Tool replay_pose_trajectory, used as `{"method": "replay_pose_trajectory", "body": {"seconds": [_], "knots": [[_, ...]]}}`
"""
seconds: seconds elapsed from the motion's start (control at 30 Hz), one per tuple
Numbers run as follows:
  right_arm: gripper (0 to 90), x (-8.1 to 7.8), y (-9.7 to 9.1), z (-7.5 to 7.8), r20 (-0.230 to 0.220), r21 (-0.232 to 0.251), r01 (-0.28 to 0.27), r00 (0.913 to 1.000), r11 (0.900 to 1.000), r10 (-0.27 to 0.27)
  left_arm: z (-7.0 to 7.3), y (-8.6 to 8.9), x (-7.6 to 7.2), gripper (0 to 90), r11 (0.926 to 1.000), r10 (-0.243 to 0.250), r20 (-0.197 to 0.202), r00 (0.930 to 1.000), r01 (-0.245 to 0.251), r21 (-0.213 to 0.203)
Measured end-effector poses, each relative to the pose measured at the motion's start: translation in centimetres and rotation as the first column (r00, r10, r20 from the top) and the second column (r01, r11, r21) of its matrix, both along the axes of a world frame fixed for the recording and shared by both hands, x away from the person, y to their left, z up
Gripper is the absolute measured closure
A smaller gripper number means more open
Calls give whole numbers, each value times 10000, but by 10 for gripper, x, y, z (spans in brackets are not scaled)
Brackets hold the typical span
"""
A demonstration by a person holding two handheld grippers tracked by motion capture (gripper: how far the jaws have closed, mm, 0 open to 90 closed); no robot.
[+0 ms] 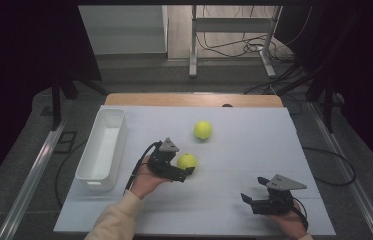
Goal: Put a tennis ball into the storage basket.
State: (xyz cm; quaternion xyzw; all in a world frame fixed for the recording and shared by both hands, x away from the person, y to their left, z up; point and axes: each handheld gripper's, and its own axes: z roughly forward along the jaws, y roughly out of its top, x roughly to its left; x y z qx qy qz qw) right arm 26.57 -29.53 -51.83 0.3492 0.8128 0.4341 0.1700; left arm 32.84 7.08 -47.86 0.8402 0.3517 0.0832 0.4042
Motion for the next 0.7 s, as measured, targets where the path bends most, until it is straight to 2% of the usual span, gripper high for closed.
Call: {"method": "replay_pose_trajectory", "body": {"seconds": [0.6, 0.7], "knots": [[121, 0, -1, 0, 18, 12, 12, 10000, 10000, -12, -19, -13, 22, 63, 9989, 220, -487, 9986, -200, 413], [120, 1, -1, 0, -11, -15, 25, 10000, 10000, -25, -23, -16, 24, 63, 9981, 165, -581, 9982, -129, 610]]}}
